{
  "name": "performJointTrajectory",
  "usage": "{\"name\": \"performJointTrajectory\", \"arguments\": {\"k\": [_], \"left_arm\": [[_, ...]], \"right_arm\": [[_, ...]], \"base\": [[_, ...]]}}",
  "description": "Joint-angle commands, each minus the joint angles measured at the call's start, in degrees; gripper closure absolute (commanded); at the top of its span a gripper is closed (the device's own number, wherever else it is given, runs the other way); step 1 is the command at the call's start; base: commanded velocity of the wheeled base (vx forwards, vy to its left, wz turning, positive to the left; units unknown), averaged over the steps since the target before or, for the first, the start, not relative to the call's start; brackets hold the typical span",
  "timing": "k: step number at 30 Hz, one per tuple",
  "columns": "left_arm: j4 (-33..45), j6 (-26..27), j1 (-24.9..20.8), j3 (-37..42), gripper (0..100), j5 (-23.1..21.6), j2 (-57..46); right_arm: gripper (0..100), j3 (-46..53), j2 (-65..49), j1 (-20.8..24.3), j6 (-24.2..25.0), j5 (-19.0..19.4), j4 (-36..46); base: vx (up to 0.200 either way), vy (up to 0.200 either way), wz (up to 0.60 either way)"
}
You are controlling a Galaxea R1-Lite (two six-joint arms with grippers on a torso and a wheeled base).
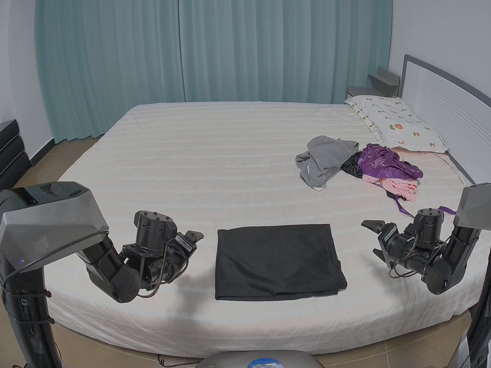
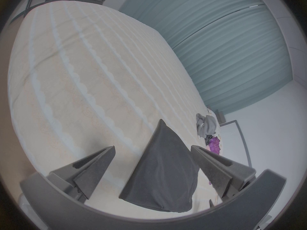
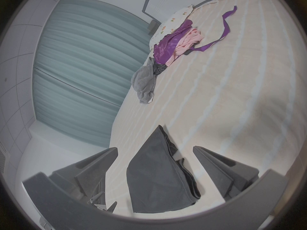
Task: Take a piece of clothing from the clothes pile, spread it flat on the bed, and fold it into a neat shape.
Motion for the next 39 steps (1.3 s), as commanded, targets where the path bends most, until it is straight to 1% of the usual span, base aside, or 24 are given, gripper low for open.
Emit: {"name": "performJointTrajectory", "arguments": {"k": [1,8,16,21,26,30,32,35,36,37,39], "left_arm": [[-2.9,-0.5,0.6,3.4,0,-0.3,-0.5],[-5.5,-0.7,0.6,4.4,0,-0.4,1.3],[-5.6,-0.6,0.2,4.2,0,-0.5,1.2],[-5.5,-0.7,-0.2,3.8,0,-2.6,1.3],[-5.5,-0.7,-0.2,3.5,0,-2.7,1.3],[-5.4,0.3,-0.1,2.9,0,-2.6,0.9],[-5.1,2.2,0.5,1.6,0,-2.7,1.3],[-4.9,7.4,1.1,0.0,0,-2.8,3.2],[-5.0,7.9,1.1,-0.2,0,-2.8,3.6],[-5.2,10.5,1.1,-1.2,0,-2.7,5.3],[-5.4,13.9,1.1,-2.6,0,-2.7,8.0]], "right_arm": [[0,0.5,3.0,-0.3,0.3,0.2,-0.7],[0,0.5,5.1,-0.8,1.3,0.1,-3.3],[0,0.1,7.4,-1.1,1.4,0.4,-3.4],[0,-0.2,8.2,-1.0,1.3,0.4,-3.4],[0,-0.2,8.7,-0.8,1.3,0.4,-3.4],[0,-0.2,8.9,-0.5,1.3,0.4,-4.2],[0,-0.2,9.3,-0.5,1.3,0.3,-5.0],[0,-0.1,10.2,-0.3,1.3,0.1,-6.4],[0,0.0,10.2,-0.2,1.3,0.1,-6.5],[0,0.2,10.3,-0.2,1.2,0.1,-7.0],[0,-0.1,10.5,-0.3,1.2,0.1,-7.2]], "base": [[0.0,0.0,0.0],[0.0,0.0,0.0],[0.0,-0.2,0.0],[0.0,-0.2,0.0],[0.0,-0.2,0.0],[0.0,0.0,0.0],[0.0,0.0,0.0],[0.0,0.0,0.0],[0.0,0.0,0.0],[0.0,0.0,0.0],[0.0,0.0,0.0]]}}
